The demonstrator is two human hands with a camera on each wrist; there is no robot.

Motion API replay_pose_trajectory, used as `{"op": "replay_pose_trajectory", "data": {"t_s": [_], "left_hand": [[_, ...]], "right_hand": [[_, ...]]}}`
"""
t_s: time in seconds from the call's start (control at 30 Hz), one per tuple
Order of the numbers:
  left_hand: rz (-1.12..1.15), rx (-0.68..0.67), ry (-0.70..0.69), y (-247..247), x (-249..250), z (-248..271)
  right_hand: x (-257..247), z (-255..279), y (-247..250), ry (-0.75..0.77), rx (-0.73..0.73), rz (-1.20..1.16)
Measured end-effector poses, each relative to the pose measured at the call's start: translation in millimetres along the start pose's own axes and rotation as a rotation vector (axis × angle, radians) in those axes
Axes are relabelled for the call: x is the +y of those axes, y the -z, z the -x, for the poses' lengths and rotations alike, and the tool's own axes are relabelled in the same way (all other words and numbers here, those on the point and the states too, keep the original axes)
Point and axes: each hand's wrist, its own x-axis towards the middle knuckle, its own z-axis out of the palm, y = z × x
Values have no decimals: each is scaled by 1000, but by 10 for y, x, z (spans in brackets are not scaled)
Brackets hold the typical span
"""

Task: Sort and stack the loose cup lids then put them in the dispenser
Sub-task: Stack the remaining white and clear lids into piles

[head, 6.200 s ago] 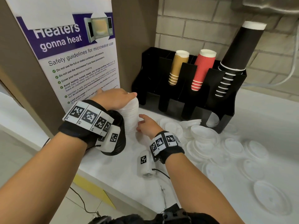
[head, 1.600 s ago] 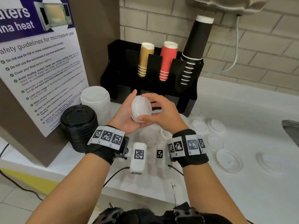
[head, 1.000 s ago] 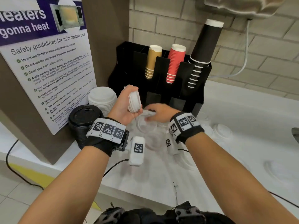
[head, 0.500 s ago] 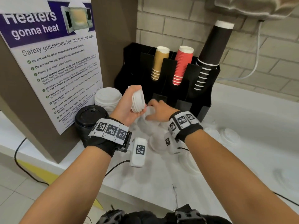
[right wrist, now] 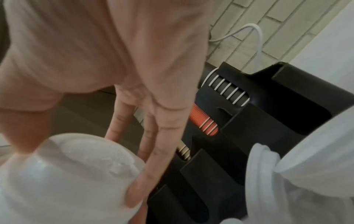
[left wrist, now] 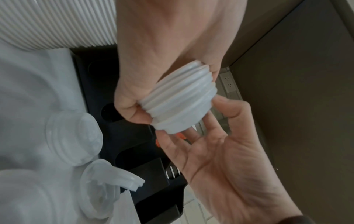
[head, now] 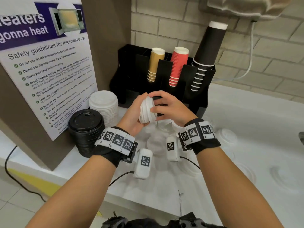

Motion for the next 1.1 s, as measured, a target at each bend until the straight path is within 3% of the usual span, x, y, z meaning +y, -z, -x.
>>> {"op": "replay_pose_trajectory", "data": {"t_s": [0.43,0.53,0.6,0.63,0.7,0.77,0.9,1.1], "left_hand": [[-45,102,-45,-7,-3,-37],[-116,198,-126,40,74,-71],[-138,270,-170,66,128,-108],[-136,286,-183,80,151,-127],[-154,290,-190,113,183,-151],[-178,285,-176,148,194,-164],[-177,284,-143,204,185,-178],[-156,281,-128,257,202,-180]], "right_hand": [[-19,-24,-119,79,-12,-81],[46,-159,-81,8,35,-140],[114,-298,-59,-98,122,120],[171,-374,-57,-140,90,359],[296,-486,-128,-247,-114,867],[387,-533,-245,-320,-248,1162],[480,-613,-379,-265,-280,1330],[581,-698,-390,-166,-265,1193]]}}
